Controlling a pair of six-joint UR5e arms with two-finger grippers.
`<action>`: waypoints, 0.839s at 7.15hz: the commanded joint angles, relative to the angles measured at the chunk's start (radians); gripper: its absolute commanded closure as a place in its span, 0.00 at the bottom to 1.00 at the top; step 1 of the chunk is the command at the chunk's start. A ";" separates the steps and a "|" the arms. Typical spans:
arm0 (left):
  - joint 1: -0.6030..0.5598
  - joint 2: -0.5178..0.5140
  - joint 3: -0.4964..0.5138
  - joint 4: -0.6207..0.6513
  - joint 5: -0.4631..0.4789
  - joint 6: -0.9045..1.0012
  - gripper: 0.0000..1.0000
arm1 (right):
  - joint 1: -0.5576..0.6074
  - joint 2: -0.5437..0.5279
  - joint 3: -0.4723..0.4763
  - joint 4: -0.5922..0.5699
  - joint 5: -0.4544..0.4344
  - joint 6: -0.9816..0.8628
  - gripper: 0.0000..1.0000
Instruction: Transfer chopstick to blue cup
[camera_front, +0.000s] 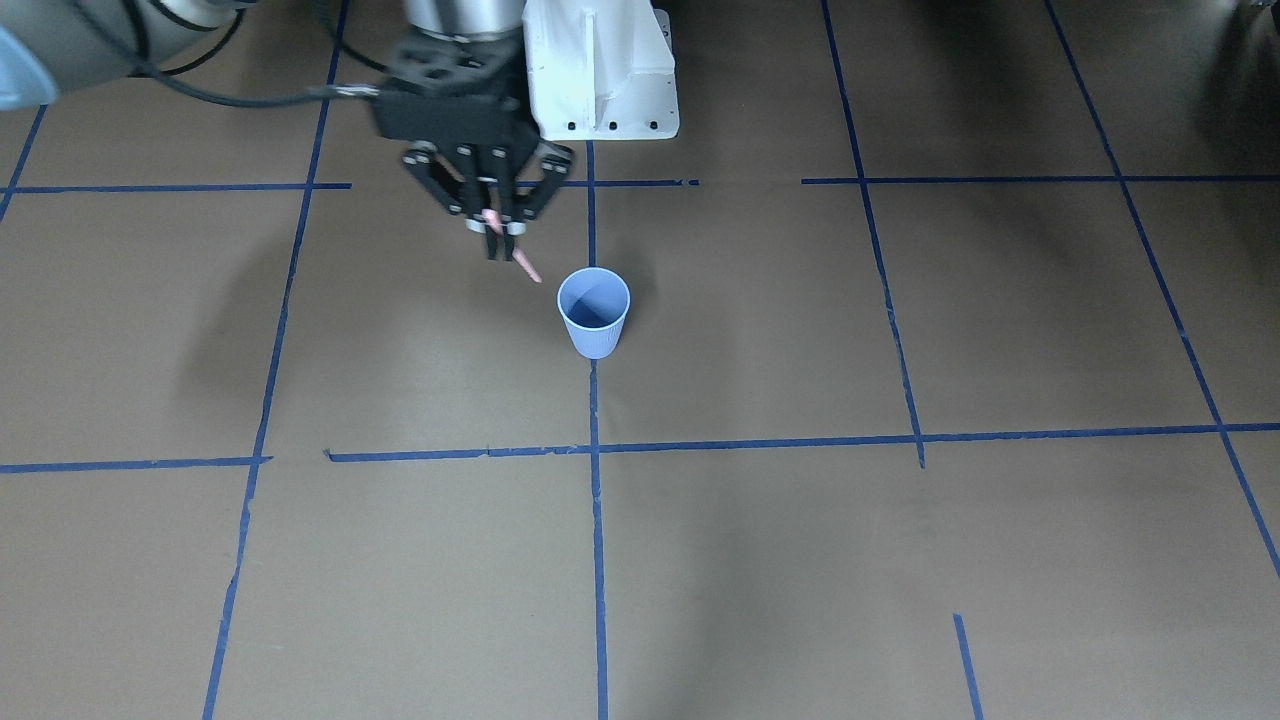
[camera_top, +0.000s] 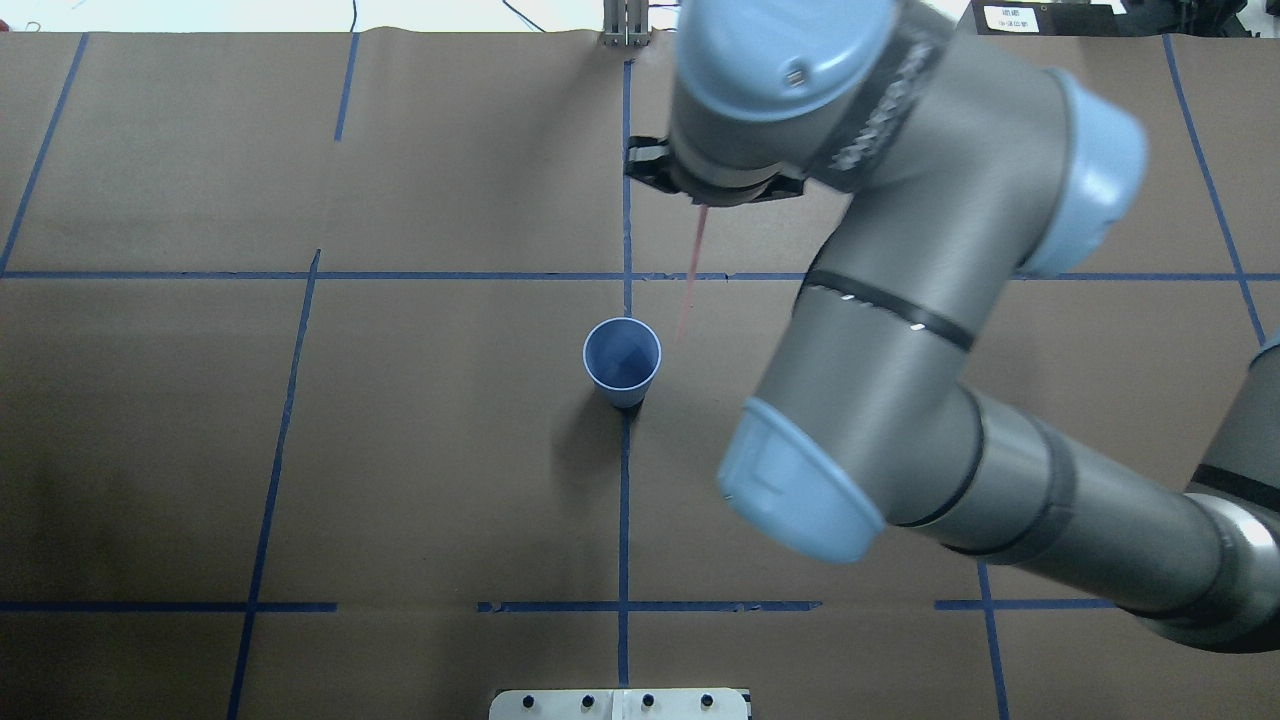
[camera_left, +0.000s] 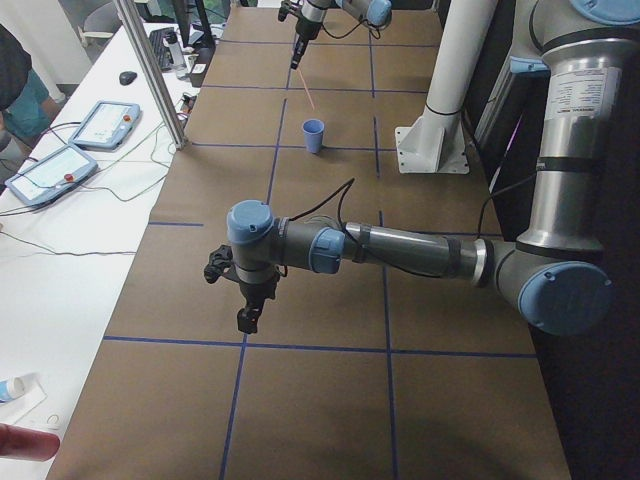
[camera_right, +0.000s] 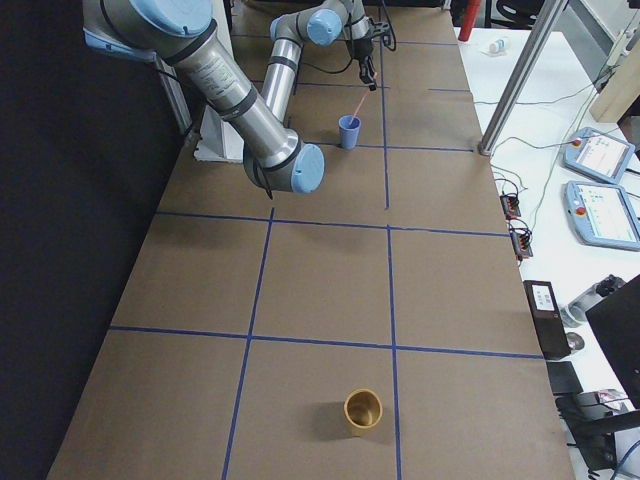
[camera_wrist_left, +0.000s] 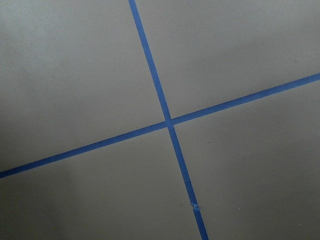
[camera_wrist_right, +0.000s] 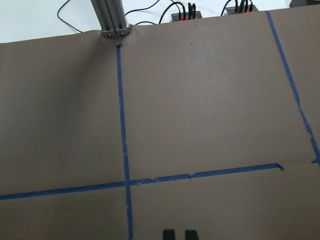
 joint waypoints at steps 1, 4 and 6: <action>0.000 -0.004 -0.001 0.000 0.000 -0.001 0.00 | -0.058 0.035 -0.083 0.051 -0.044 0.020 0.99; 0.000 -0.005 -0.003 -0.002 0.000 -0.001 0.00 | -0.072 0.069 -0.143 0.051 -0.042 0.020 0.76; 0.000 -0.009 -0.007 -0.002 0.000 -0.025 0.00 | -0.074 0.063 -0.135 0.050 -0.046 0.020 0.00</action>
